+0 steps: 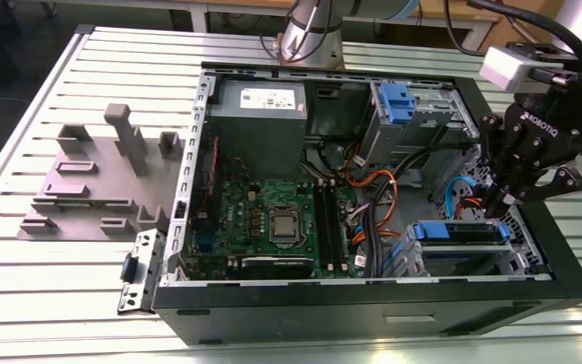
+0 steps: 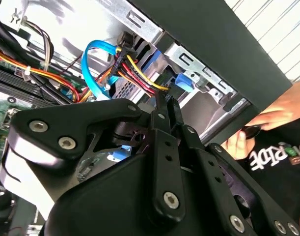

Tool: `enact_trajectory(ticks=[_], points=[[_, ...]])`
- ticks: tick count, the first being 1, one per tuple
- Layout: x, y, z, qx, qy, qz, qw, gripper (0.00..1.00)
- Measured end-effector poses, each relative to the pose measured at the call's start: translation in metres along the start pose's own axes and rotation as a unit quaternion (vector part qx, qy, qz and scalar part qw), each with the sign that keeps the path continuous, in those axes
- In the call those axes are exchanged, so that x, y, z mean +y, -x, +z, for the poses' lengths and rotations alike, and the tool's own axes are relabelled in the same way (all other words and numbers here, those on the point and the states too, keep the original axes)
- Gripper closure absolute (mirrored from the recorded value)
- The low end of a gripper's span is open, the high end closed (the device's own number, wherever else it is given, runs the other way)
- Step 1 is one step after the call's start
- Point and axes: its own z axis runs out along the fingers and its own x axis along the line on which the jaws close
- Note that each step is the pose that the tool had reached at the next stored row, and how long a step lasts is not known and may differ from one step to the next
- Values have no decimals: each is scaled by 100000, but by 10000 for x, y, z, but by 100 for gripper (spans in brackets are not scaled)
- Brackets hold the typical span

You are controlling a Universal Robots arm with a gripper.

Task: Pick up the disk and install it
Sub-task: 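Insert the first disk wire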

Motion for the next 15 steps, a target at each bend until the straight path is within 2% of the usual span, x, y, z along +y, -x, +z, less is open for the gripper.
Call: enact_trajectory(ticks=[4,6,8,10,11,12,15], points=[[0,-12,16,-60,34,135,100000,83],[3,-41,29,-332,0,120,99999,83],[7,-74,42,-1104,-96,99,99994,83],[12,-100,52,-2205,-232,58,99975,83],[16,-111,56,-2637,-289,49,99965,83],[21,-119,61,-2853,-325,33,99959,83],[43,-138,72,-2869,-443,-295,99957,83]])
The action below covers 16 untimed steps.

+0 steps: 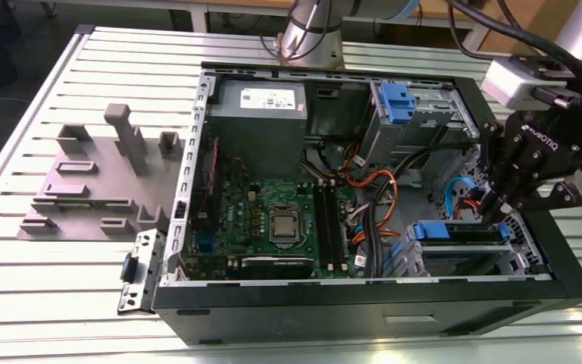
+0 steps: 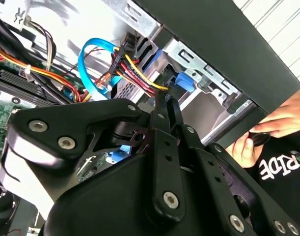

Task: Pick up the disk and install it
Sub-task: 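Insert the first disk wire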

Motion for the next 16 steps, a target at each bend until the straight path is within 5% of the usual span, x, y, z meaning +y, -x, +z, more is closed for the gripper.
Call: enact_trajectory(ticks=[8,13,16], points=[[69,-65,44,-296,-377,-92,99999,83],[100,-61,64,-1113,-675,-87,99991,83],[101,-59,69,-1980,-788,-102,99977,83]])
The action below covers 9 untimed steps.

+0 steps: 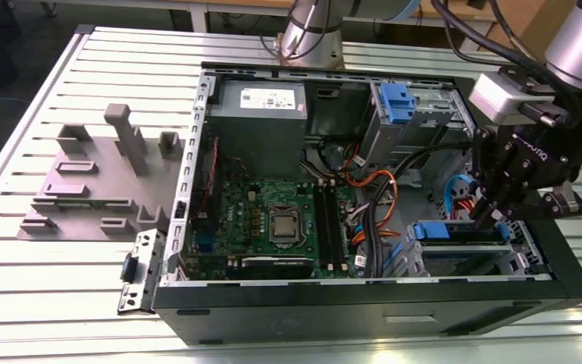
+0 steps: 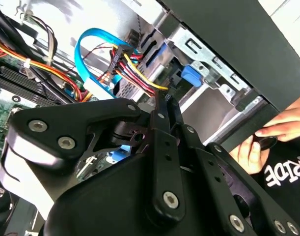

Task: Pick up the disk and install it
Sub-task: 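Insert the first disk wire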

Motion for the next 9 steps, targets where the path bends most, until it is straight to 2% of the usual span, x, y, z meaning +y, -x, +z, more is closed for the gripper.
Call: enact_trajectory(ticks=[3,9], points=[[0,1,4,-406,-90,-5,99999,83],[2,-12,8,-493,-119,101,99999,83]])
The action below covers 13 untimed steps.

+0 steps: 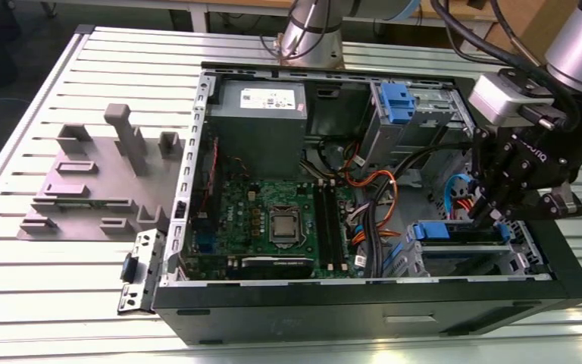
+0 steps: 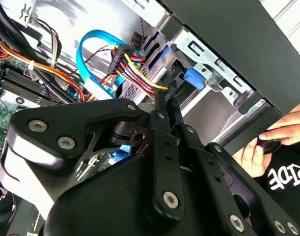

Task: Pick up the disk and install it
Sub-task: 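Insert the first disk wire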

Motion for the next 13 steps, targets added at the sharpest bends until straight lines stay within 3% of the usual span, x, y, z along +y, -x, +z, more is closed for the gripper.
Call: enact_trajectory(ticks=[6,7,11,13], points=[[2,-22,3,-274,-30,11,100000,83],[3,-25,4,-446,-50,8,99999,83],[4,-36,5,-1665,-202,29,99986,83],[5,-41,5,-1830,-219,53,99983,83]])
